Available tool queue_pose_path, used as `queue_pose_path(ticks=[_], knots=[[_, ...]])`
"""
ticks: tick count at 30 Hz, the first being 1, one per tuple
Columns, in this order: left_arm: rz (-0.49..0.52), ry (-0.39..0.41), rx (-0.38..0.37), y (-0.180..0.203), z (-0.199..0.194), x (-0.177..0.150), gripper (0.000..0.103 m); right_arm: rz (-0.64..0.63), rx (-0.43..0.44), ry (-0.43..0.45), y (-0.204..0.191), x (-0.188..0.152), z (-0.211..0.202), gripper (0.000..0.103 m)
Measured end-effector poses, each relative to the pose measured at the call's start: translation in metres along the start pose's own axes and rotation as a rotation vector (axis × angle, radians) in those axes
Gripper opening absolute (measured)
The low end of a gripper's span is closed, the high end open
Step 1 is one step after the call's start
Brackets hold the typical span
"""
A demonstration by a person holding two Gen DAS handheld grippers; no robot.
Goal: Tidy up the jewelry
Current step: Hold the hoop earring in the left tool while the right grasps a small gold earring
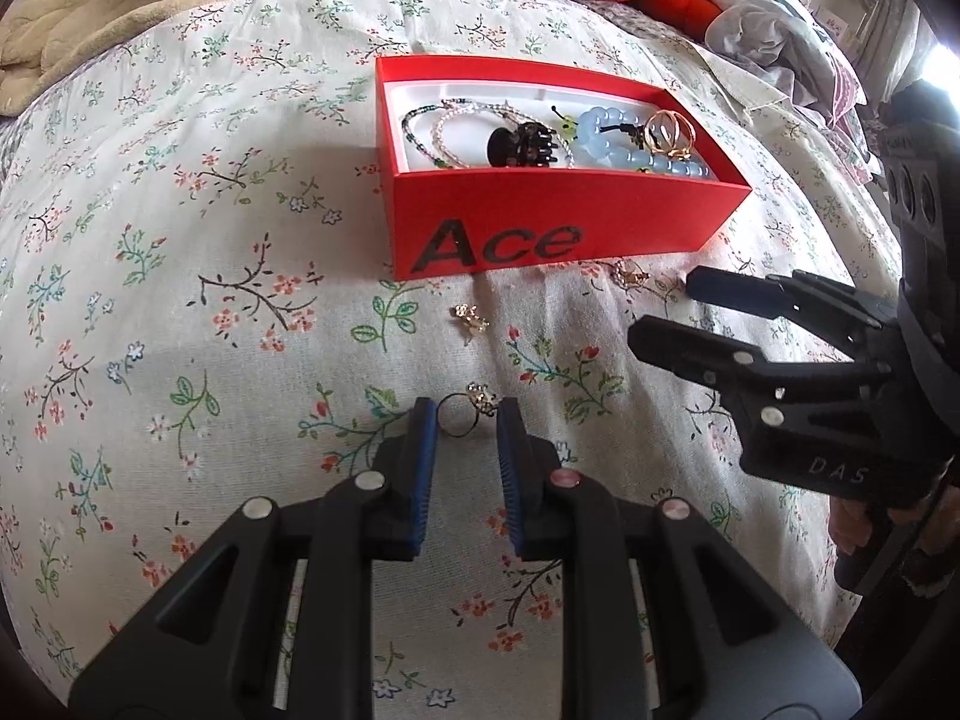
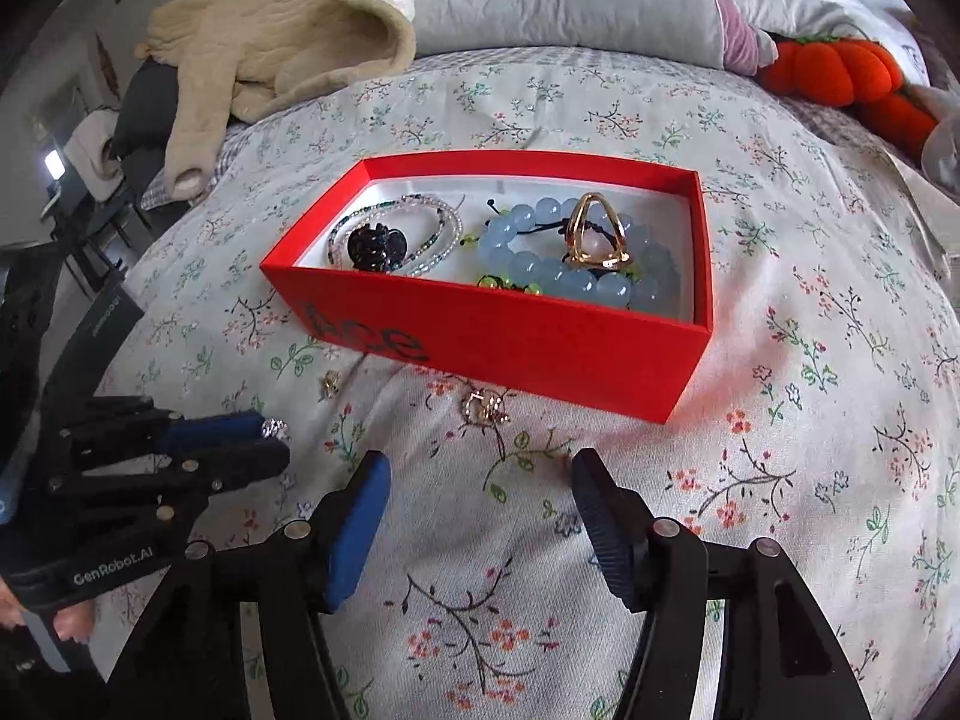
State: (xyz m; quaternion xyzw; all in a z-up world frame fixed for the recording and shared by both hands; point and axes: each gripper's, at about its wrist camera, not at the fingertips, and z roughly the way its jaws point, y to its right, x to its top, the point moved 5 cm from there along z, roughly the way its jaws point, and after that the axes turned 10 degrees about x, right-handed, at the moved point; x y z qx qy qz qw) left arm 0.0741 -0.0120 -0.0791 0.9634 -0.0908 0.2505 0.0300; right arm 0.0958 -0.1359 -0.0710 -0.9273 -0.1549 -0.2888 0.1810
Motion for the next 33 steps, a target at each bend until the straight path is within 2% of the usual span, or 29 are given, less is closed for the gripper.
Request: queue_pose_path(ticks=[3,6,14,16,20,21,27,33], knots=[[0.001,-0.001,-0.003,0.000,0.001,0.000,0.022,-0.015,-0.029,0.008,-0.001,0.004,0.009,0.061],[0.000,-0.004,-0.006,-0.001,0.002,0.000,0.022,-0.048,-0.058,0.016,-0.003,0.005,0.014,0.050],[0.001,-0.006,-0.009,-0.001,0.002,0.000,0.022,-0.079,-0.054,0.019,-0.004,0.009,0.017,0.026],[0.001,-0.005,-0.008,-0.001,0.002,0.000,0.022,-0.082,-0.051,0.019,-0.005,0.010,0.017,0.017],[0.003,-0.004,-0.006,-0.001,0.001,0.000,0.022,-0.083,-0.043,0.023,-0.005,0.008,0.013,0.015],[0.001,-0.003,-0.006,-0.001,0.001,0.000,0.022,-0.087,-0.041,0.023,-0.005,0.008,0.011,0.012],[-0.006,0.002,-0.007,-0.003,-0.002,-0.001,0.022,-0.086,-0.005,0.029,-0.004,0.003,-0.002,0.011],[-0.004,-0.002,-0.005,-0.003,-0.001,-0.002,0.022,-0.106,0.045,-0.022,-0.011,-0.010,-0.003,0.013]])
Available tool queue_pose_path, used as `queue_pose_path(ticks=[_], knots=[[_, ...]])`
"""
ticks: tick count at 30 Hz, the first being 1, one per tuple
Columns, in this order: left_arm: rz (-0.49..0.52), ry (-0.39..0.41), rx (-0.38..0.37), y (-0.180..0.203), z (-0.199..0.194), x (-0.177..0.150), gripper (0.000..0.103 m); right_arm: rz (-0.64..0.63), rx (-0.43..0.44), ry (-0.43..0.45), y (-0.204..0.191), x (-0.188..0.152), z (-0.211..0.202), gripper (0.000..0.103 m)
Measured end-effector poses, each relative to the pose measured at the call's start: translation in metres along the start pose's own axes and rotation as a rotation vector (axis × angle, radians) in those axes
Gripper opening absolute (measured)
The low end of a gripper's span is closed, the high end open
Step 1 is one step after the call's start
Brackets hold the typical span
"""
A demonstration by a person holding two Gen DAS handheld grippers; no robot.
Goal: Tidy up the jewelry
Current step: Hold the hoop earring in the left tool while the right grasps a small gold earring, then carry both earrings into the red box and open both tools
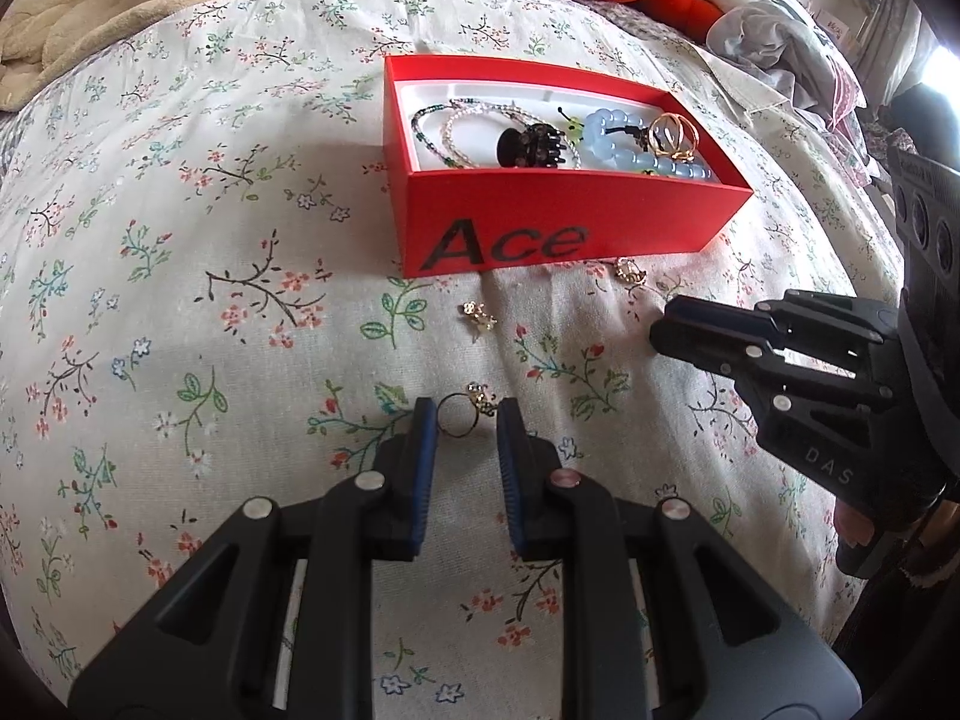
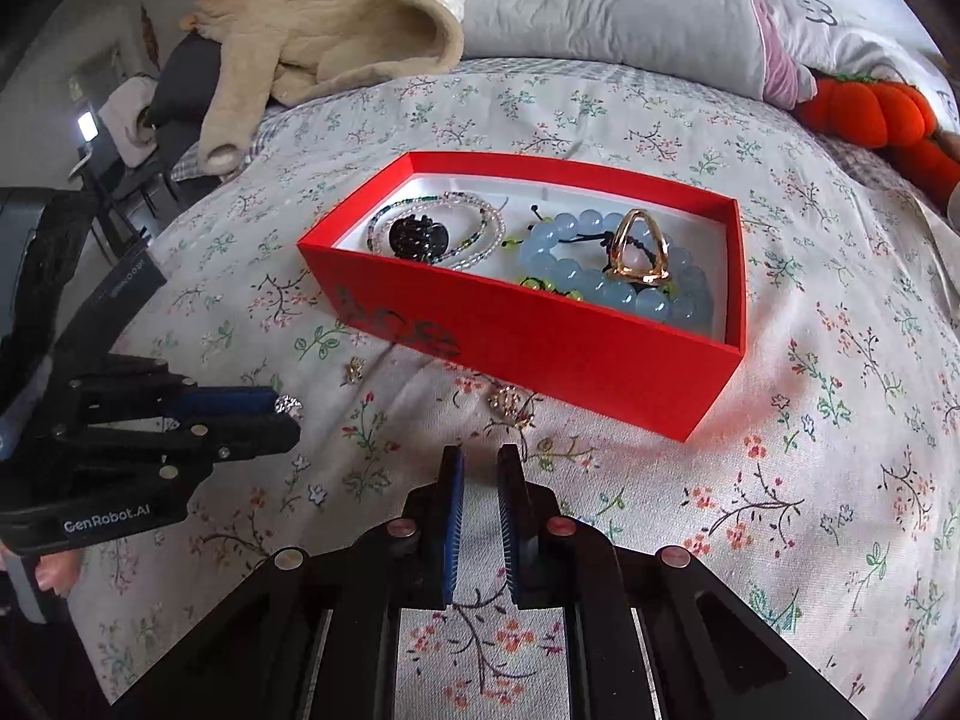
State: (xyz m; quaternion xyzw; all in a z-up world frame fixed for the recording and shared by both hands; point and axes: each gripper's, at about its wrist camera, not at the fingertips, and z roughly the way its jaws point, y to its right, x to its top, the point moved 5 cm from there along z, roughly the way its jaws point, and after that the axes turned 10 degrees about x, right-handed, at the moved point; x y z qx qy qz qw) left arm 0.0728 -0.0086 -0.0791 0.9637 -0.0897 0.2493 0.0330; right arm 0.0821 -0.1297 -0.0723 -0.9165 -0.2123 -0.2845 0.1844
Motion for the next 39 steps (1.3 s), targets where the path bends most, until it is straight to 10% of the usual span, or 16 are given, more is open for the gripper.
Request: queue_pose_path(ticks=[5,8,14,21,39], knots=[[-0.004,-0.003,-0.001,0.001,0.001,0.000,0.022,0.042,-0.034,0.006,0.007,0.004,0.002,0.029],[-0.004,-0.003,-0.001,0.001,0.001,0.000,0.022,0.063,-0.047,0.028,0.010,0.010,0.005,0.059],[-0.006,-0.006,-0.004,0.001,0.002,0.000,0.022,0.059,-0.068,0.027,0.011,0.017,0.019,0.052],[-0.009,-0.006,-0.004,-0.001,0.003,0.001,0.022,0.051,-0.075,0.030,0.011,0.019,0.019,0.018],[0.000,0.011,0.002,0.000,-0.005,-0.003,0.022,-0.030,-0.049,0.059,-0.013,0.003,-0.021,0.018]])
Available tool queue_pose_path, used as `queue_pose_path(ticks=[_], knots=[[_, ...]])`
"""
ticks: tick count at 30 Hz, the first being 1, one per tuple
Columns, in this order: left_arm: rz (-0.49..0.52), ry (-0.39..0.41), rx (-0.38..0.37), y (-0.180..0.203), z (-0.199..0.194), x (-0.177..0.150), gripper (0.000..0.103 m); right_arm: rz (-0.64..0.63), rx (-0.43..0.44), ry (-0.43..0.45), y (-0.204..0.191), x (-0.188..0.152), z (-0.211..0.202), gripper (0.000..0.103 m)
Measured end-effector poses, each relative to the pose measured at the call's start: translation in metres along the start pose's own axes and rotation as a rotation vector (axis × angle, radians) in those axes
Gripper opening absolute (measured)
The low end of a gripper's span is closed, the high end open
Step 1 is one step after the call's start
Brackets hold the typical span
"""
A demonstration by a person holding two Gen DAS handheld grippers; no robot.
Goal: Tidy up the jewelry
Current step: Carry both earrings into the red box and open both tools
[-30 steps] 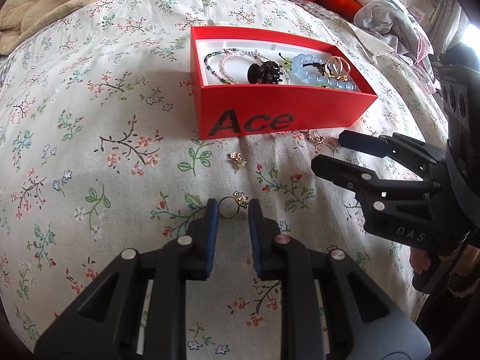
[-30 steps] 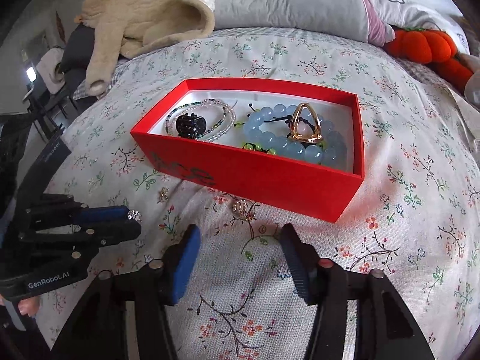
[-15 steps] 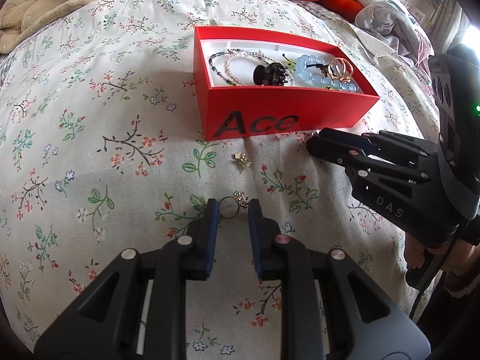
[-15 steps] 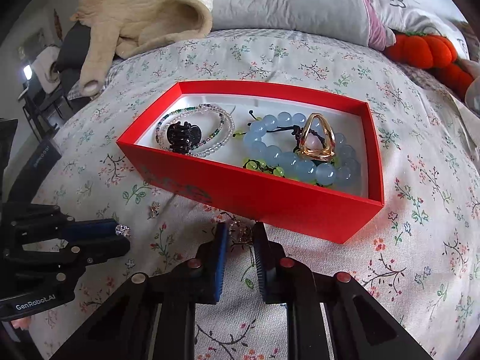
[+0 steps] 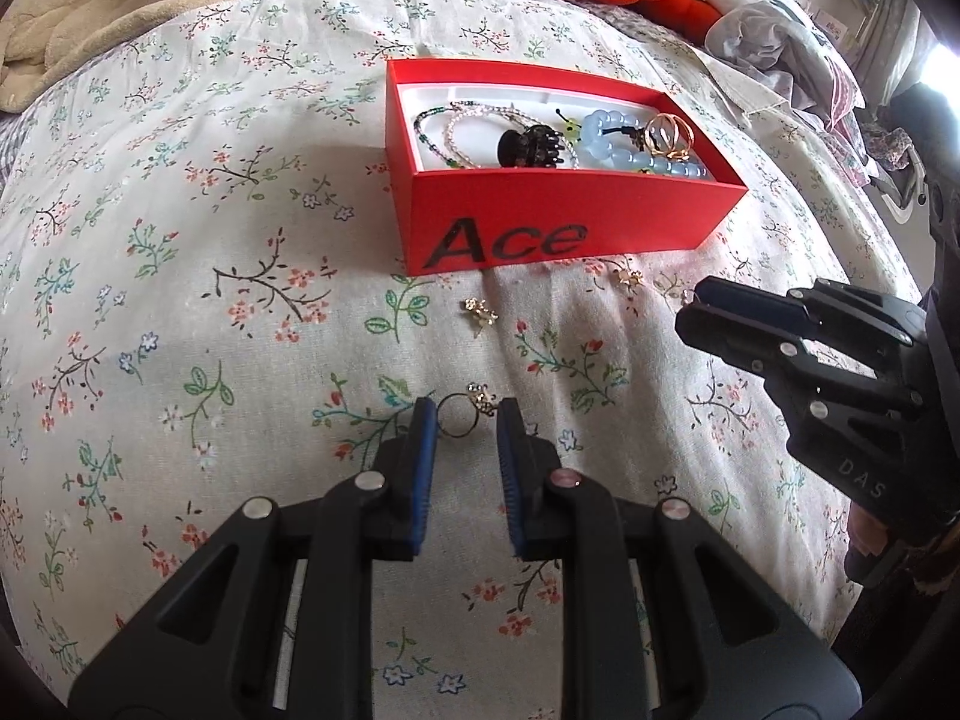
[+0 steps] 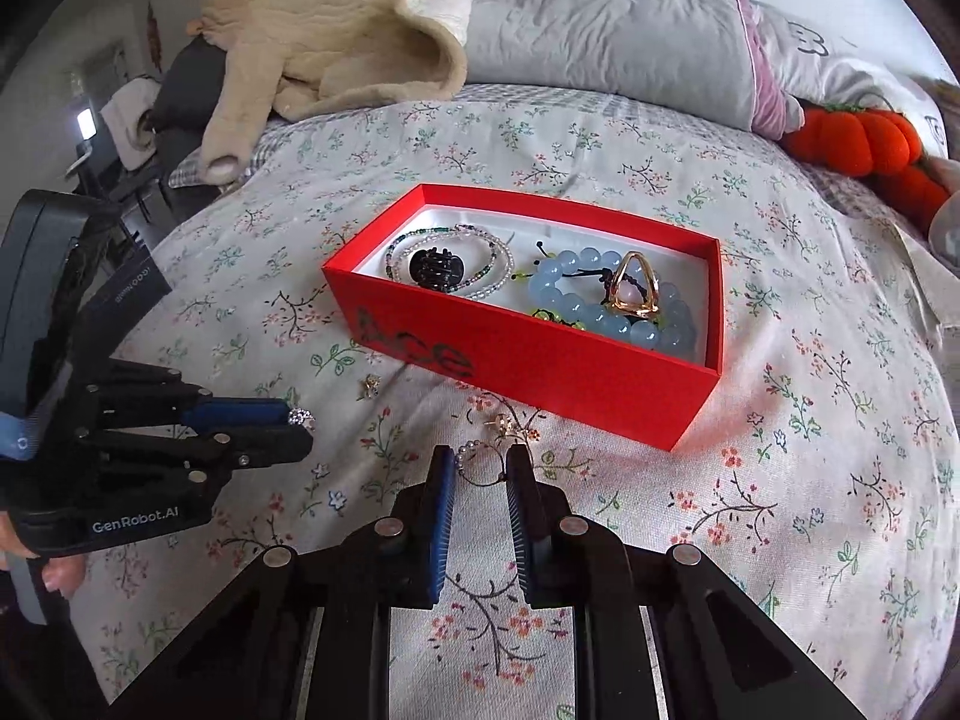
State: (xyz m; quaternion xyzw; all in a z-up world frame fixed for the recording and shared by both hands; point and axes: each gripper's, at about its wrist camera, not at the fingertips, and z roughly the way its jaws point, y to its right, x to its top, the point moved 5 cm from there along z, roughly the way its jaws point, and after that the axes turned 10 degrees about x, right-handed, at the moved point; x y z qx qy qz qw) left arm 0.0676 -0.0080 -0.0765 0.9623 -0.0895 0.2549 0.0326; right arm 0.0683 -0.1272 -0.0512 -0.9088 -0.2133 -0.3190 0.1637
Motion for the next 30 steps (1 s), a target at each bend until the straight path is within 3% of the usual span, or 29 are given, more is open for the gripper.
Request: queue_pose_path(ticks=[14,25,30], knots=[[-0.030,0.105,-0.008,0.004,-0.035,0.028,0.022,0.009,-0.014,0.058,0.008,0.017,-0.036,0.018],[-0.046,0.223,0.041,0.010,-0.045,0.070,0.022,0.069,-0.052,0.107,0.036,0.045,-0.044,0.018],[-0.045,0.269,0.122,0.009,-0.031,0.086,0.022,0.101,-0.061,0.106,0.048,0.051,-0.034,0.018]])
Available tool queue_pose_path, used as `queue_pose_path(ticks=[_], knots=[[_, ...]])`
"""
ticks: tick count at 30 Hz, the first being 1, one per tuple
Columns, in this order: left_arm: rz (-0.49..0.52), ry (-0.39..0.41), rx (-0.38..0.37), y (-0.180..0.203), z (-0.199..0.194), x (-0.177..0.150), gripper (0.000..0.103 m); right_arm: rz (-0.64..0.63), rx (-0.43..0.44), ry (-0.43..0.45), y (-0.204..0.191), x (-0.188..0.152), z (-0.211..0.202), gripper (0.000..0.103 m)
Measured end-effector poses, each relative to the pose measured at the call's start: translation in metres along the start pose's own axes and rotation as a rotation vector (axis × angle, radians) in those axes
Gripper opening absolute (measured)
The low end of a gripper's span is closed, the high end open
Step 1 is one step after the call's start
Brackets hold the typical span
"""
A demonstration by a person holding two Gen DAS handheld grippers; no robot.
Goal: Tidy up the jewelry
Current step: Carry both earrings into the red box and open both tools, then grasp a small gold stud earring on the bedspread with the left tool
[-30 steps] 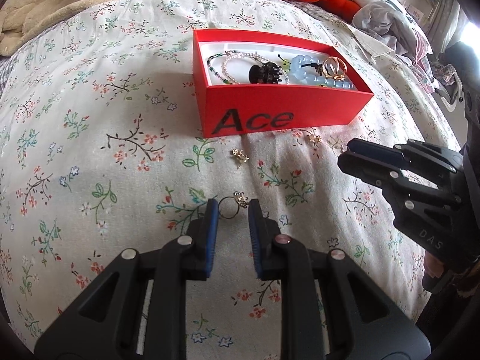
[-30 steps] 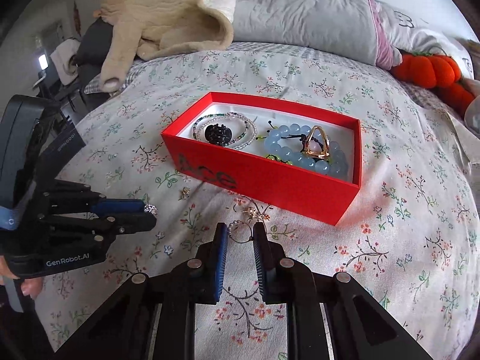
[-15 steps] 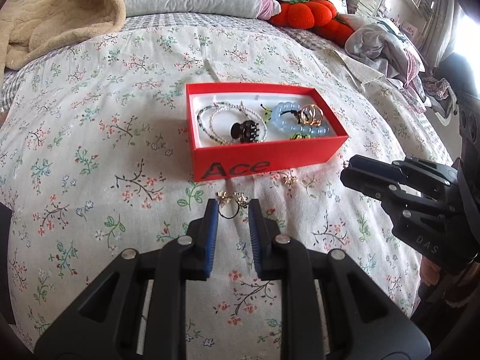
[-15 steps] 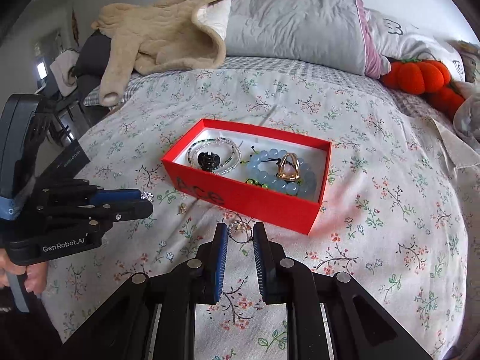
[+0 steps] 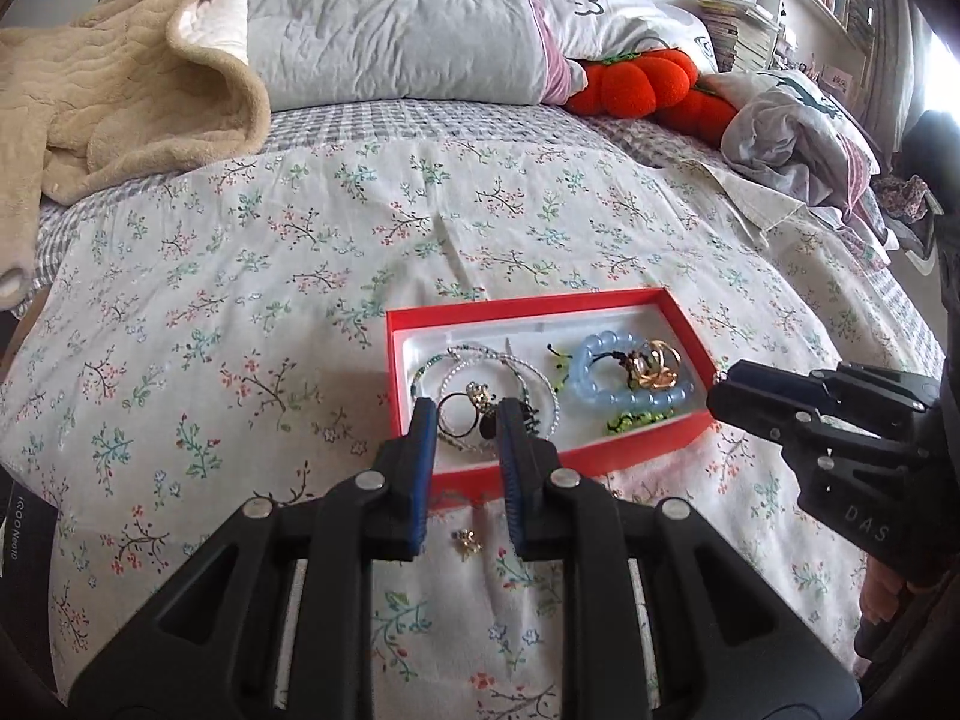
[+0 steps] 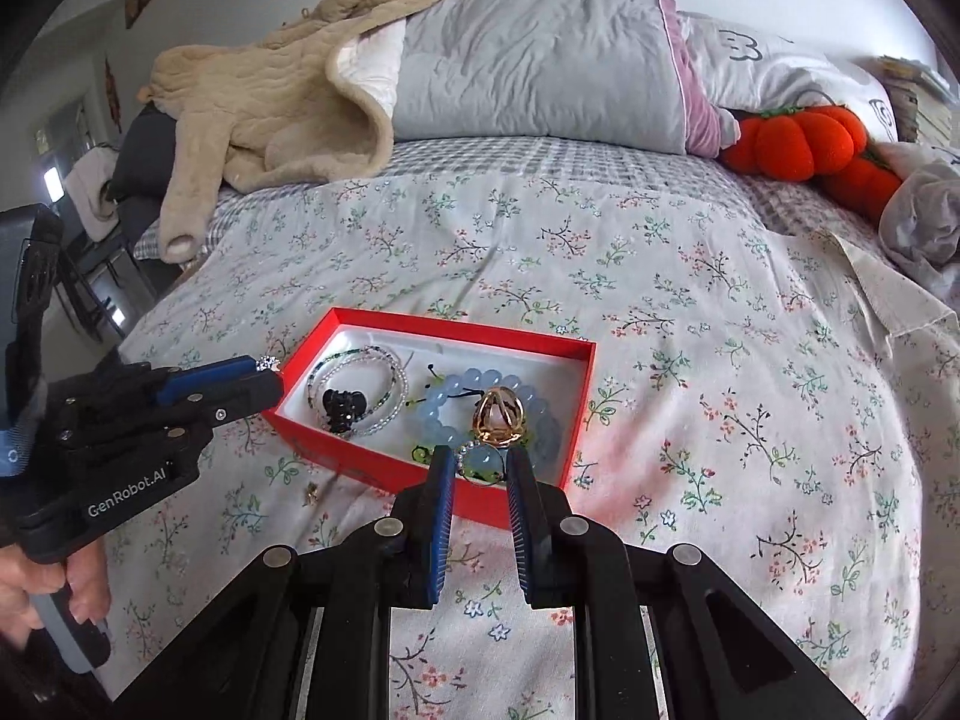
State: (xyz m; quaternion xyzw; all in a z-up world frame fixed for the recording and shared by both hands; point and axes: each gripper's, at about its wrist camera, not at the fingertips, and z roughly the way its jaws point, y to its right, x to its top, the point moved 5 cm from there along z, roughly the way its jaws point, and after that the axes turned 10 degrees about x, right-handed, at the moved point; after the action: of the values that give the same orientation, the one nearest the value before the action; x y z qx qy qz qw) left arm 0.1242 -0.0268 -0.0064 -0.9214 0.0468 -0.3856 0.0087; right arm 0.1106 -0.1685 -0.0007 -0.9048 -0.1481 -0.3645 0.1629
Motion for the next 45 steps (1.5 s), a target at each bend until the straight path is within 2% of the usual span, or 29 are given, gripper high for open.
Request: queue_pose_path(ticks=[10,16,18,24,28,29,31,34,40,45], knots=[[-0.030,-0.017,0.007,0.005,0.026,0.003,0.022,0.054,0.002,0.009,0.016,0.006,0.014,0.018],[-0.032,-0.016,0.005,0.008,0.028,0.004,0.024,0.056,0.006,0.004,0.017,0.007,0.017,0.018],[-0.026,-0.012,0.009,0.008,0.025,0.005,0.033,0.056,0.006,0.001,0.018,0.007,0.018,0.018],[-0.022,0.001,0.018,0.004,0.014,0.005,0.048,0.054,0.003,0.000,0.018,0.007,0.020,0.018],[-0.028,-0.012,0.026,-0.001,0.011,0.001,0.053,0.053,0.009,0.000,0.017,0.007,0.021,0.019],[-0.028,-0.015,0.028,-0.002,0.010,0.000,0.056,0.052,0.012,-0.011,0.016,0.007,0.022,0.021],[-0.027,-0.025,0.034,-0.005,0.009,-0.002,0.062,0.053,0.007,-0.021,0.016,0.006,0.023,0.039],[-0.029,-0.041,0.045,-0.008,0.007,-0.006,0.066,0.046,0.011,-0.001,0.012,0.006,0.016,0.060],[-0.055,-0.095,0.056,-0.016,0.001,-0.018,0.076,0.033,-0.005,-0.007,0.007,0.001,0.001,0.063],[-0.044,-0.163,0.083,-0.018,-0.001,-0.036,0.078,0.046,-0.028,-0.064,0.006,-0.014,-0.004,0.066]])
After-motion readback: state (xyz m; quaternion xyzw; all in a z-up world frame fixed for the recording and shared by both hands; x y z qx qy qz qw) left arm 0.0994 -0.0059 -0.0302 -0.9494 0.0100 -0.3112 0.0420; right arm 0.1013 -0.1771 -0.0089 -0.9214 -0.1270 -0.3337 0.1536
